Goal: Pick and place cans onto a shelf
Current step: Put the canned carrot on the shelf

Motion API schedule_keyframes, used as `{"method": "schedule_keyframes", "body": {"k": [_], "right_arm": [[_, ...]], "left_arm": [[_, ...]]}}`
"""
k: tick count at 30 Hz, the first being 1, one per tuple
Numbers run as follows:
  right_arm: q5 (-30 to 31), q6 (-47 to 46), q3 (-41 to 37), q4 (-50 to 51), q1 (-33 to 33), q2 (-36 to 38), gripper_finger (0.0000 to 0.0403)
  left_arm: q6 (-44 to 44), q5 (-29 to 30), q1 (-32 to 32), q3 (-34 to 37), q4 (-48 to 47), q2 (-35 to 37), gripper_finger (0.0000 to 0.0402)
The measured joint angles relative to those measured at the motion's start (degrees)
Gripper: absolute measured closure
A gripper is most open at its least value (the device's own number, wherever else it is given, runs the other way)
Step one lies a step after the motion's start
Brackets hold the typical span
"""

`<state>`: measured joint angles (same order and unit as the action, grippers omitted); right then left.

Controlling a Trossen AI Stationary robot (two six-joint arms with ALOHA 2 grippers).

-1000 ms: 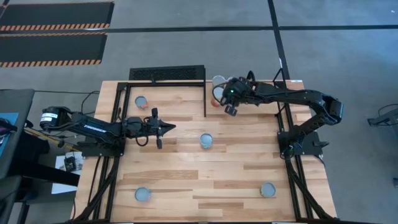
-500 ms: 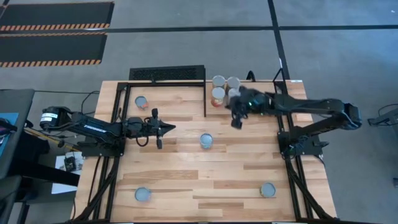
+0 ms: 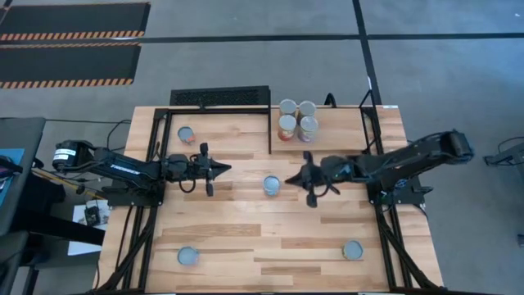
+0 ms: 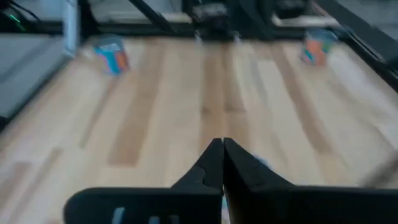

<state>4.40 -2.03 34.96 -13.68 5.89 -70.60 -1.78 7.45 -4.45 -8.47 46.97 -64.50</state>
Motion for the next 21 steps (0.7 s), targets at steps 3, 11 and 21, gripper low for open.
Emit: {"method": "schedule_keyframes", "body": {"k": [3, 11, 21], "right_arm": [[0.02, -0.11, 0.0, -7.34, 2.59, -4.7, 0.0359], [5.05, -0.82, 1.82, -13.72, 4.35, -16.22, 0.0251], [11.07, 2.6, 16.16, 11.49, 4.07, -26.03, 0.0223]], "left_arm": [[0.74, -2.03, 0.28, 0.0, 0.13, 0.0, 0.0401], [-0.01, -2.42, 1.51, 0.0, 0.22, 0.01, 0.0401], [-0.09, -2.11, 1.53, -0.02, -1.3, 0.01, 0.0401]]}}
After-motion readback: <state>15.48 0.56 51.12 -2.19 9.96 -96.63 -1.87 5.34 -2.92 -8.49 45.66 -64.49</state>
